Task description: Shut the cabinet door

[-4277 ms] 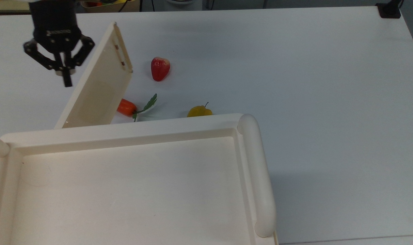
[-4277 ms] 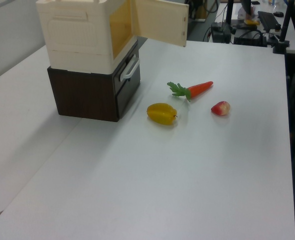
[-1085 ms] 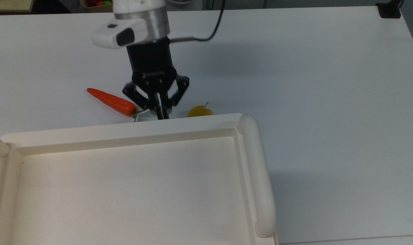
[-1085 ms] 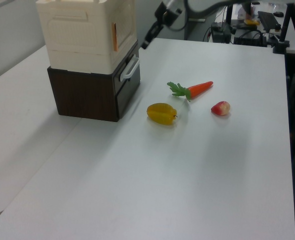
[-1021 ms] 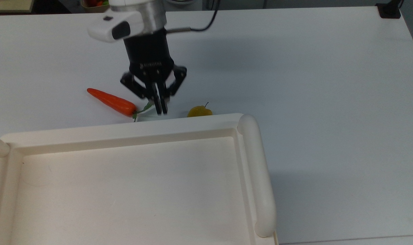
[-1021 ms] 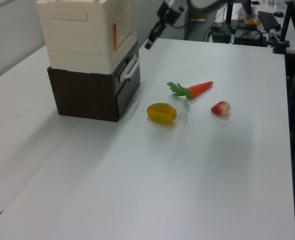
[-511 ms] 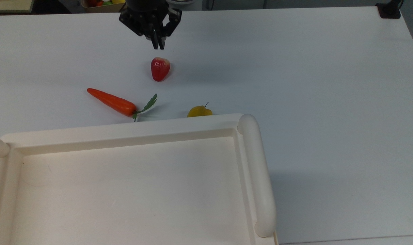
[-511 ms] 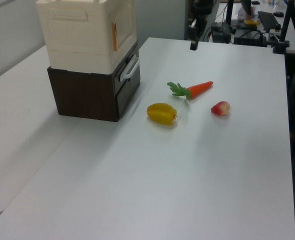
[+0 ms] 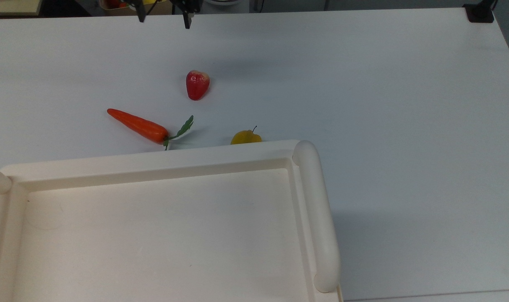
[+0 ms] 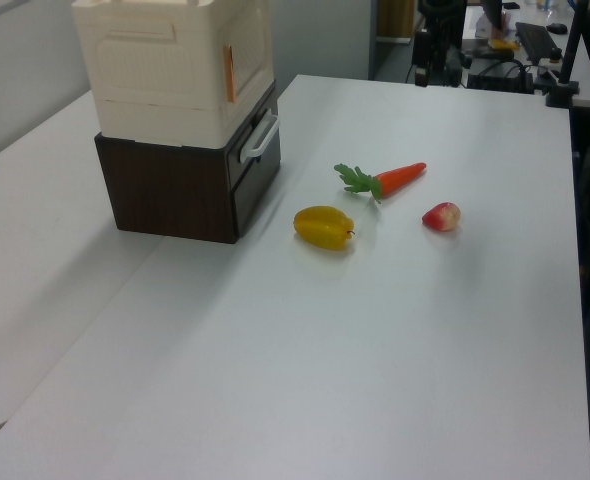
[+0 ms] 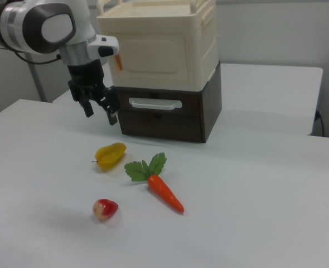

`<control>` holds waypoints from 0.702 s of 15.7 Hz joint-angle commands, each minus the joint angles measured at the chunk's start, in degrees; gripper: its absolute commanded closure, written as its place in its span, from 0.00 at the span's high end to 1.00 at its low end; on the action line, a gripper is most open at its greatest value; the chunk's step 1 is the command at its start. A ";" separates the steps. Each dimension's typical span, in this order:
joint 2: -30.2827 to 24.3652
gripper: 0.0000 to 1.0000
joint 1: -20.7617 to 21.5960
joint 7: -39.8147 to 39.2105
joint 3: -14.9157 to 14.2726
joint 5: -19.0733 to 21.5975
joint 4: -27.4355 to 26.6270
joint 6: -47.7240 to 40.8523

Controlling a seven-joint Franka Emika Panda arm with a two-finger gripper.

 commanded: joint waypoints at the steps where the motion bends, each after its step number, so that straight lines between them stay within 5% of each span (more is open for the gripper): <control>1: 1.35 1.00 -1.58 0.64 0.12 -0.86 1.86 -1.21; 11: 0.04 1.00 -6.68 -5.85 -0.05 0.11 5.03 -6.39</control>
